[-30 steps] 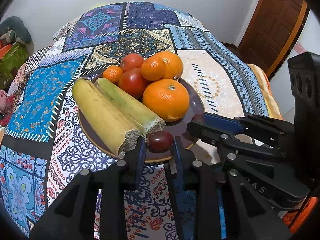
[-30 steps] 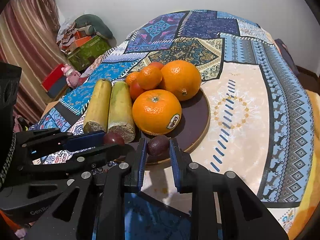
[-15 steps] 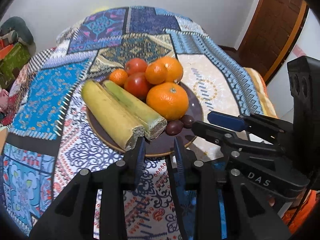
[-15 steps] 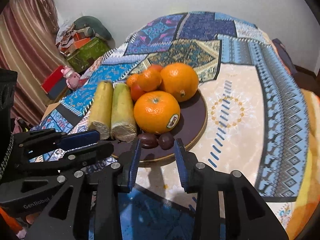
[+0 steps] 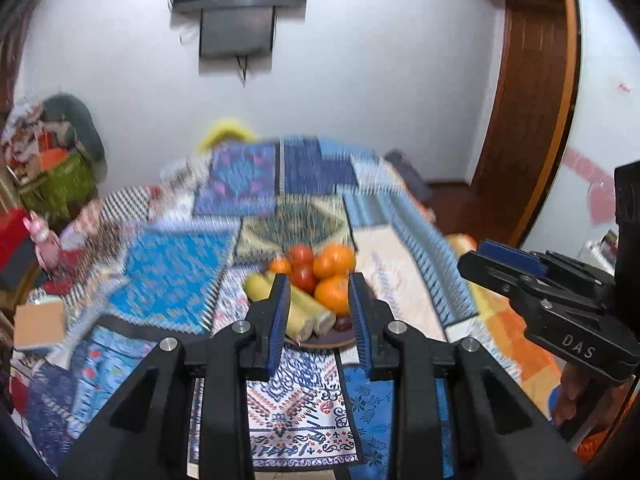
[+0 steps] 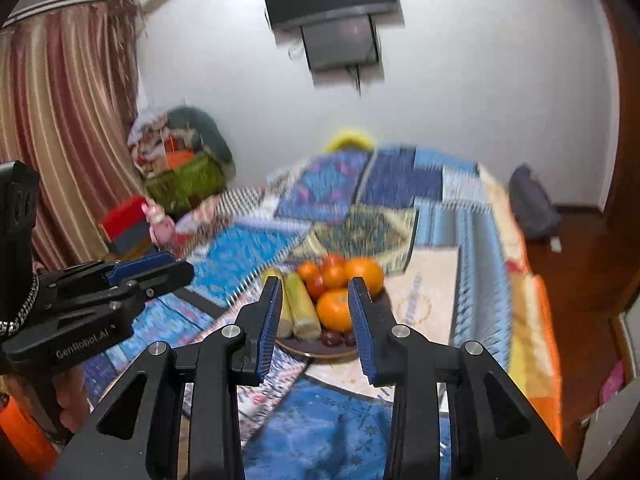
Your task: Organize fruits
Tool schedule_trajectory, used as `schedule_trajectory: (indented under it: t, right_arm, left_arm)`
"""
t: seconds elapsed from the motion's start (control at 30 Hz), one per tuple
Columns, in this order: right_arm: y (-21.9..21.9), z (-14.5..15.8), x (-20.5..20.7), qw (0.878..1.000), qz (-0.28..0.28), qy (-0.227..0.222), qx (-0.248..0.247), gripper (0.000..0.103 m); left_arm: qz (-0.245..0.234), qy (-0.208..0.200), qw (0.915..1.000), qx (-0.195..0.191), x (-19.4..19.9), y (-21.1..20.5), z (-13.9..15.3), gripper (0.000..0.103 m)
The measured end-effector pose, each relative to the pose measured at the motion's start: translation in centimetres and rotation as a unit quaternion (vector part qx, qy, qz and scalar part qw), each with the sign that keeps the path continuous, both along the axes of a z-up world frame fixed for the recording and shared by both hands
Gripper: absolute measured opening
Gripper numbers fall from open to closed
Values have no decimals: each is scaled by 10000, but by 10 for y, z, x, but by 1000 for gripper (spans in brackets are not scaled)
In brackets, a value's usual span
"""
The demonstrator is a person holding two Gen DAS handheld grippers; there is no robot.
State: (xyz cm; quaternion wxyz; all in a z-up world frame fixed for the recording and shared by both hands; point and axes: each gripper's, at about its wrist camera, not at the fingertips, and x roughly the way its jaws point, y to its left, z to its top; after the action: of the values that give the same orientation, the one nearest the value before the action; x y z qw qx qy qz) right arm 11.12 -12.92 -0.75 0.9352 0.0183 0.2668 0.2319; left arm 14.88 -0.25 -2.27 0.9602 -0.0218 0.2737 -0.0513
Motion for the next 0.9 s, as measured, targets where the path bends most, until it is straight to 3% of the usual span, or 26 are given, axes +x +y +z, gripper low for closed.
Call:
schedule_trajectory:
  t: [0.23, 0.4, 0.9]
  right_arm:
    - [9, 42, -64, 9971, -136, -733, 155, 40]
    - [16, 53, -93, 9938, -267, -1052, 252, 53]
    - [19, 62, -128, 9851, -576, -1600, 241, 103]
  left_arm:
    - [-48, -851, 9963, -96, -68, 8, 50, 36]
    - [-36, -1302, 9914, -98, -109, 12, 67, 56]
    - [190, -1709, 9851, -1, -159, 14, 75, 95]
